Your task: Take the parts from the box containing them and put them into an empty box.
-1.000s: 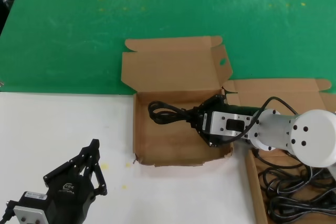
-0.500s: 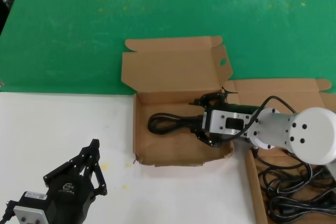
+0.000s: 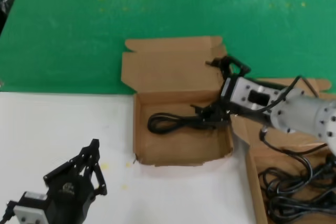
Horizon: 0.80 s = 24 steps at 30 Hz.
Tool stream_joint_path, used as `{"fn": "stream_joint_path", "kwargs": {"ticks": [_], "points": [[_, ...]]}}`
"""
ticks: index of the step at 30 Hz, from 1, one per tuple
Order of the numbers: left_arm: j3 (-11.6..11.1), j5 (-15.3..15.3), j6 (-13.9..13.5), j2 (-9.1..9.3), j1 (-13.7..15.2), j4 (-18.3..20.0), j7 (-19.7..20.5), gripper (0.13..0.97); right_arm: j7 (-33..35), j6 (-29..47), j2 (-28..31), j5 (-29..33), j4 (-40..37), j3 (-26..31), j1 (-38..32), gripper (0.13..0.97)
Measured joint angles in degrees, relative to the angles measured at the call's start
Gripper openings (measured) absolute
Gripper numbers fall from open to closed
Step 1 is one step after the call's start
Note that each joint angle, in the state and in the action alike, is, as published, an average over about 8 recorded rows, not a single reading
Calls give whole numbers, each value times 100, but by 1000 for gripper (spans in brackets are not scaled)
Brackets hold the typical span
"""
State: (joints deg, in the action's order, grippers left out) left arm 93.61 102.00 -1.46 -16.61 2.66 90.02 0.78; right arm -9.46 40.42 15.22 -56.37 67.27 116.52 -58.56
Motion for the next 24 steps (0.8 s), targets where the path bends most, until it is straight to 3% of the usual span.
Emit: {"fn": "stream_joint_path", "kwargs": {"ticks": [6, 13, 24], "points": [[0, 0, 0, 0, 0, 0, 0, 132, -949, 247, 294, 77, 1173, -552, 436, 709], [0, 0, 0, 0, 0, 0, 0, 132, -1753, 128, 457, -69, 2283, -1287, 1226, 822], [0, 0, 0, 0, 0, 0, 0, 132, -1673, -819, 491, -1132, 3142, -2105, 2725, 945]]}}
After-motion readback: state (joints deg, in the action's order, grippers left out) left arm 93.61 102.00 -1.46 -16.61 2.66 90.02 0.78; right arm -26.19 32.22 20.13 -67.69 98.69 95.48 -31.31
